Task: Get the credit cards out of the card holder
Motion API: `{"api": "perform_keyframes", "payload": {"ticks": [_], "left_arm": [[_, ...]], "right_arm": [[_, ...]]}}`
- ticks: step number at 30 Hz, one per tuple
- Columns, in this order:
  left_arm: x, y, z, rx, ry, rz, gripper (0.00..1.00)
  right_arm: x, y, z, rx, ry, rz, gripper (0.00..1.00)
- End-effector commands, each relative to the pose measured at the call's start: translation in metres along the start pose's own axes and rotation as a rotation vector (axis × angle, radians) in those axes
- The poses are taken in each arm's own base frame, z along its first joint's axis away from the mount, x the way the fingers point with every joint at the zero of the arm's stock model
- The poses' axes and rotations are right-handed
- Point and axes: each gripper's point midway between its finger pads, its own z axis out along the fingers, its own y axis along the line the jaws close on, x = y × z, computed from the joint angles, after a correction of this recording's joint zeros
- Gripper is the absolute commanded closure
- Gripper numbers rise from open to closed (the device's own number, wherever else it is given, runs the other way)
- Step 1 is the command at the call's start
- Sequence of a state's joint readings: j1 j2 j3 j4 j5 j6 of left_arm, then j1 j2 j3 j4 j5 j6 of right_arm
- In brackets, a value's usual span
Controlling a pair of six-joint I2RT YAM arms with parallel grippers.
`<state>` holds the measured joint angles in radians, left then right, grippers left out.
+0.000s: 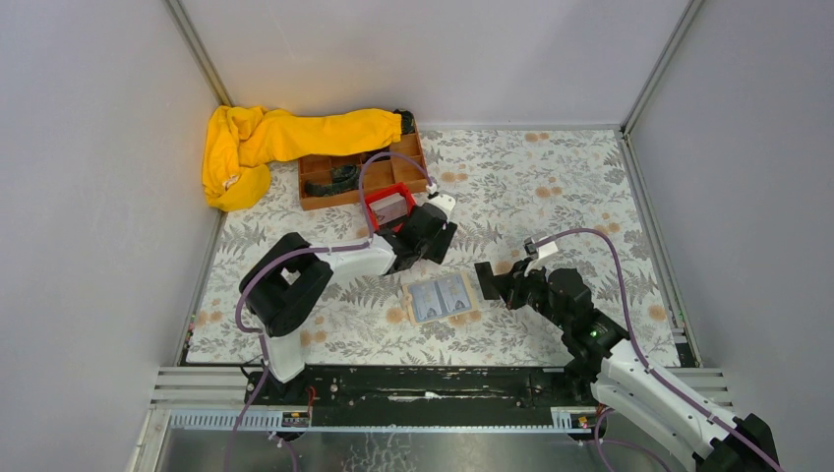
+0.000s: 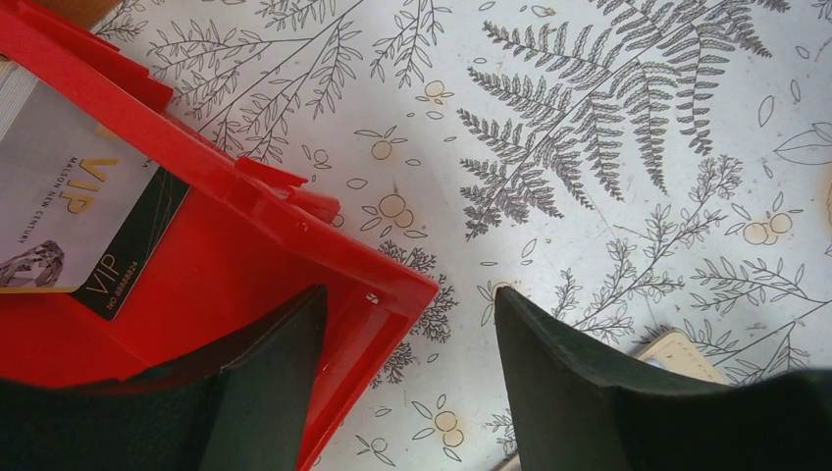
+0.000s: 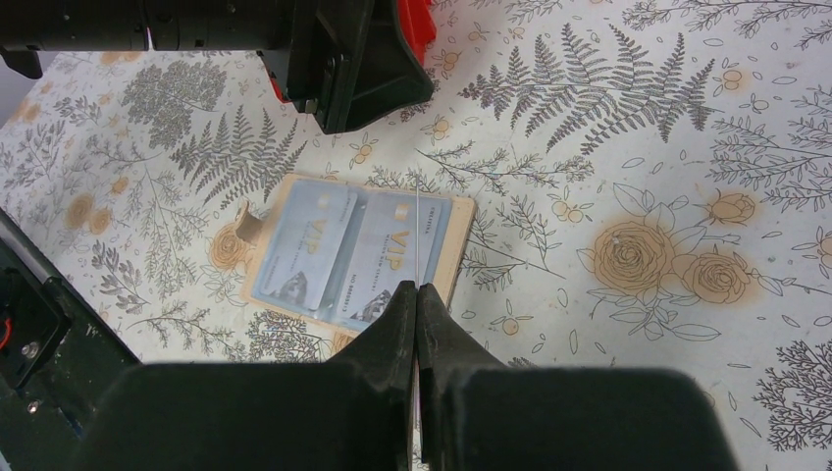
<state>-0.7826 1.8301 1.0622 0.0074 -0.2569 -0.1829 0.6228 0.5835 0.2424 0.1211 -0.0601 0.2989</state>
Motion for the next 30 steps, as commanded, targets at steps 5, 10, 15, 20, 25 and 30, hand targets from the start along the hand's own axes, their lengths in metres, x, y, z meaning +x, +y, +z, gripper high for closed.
{"api": "perform_keyframes", "payload": {"ticks": [5,10,15,20,25,30], "left_arm": [[0.013,-0.011,-0.007,0.096,0.016,-0.003,0.30],[0.019,-0.015,-0.015,0.128,0.016,-0.014,0.30],[0.029,-0.016,-0.023,0.135,0.025,-0.017,0.30],[0.034,-0.014,-0.033,0.137,0.017,-0.025,0.30],[0.038,-0.011,-0.040,0.131,0.011,-0.034,0.30],[0.039,-0.010,-0.048,0.134,-0.001,-0.044,0.30]], "right_arm": [[-0.020,0.001,0.000,0.004,-0.071,-0.014,1.00],[-0.020,0.001,0.000,0.006,-0.070,-0.015,1.00],[-0.019,0.001,0.001,0.006,-0.068,-0.014,1.00],[-0.019,0.001,0.002,0.007,-0.063,-0.014,1.00],[-0.018,0.001,0.002,0.005,-0.060,-0.015,1.00],[-0.019,0.002,0.002,0.004,-0.059,-0.016,1.00]]}}
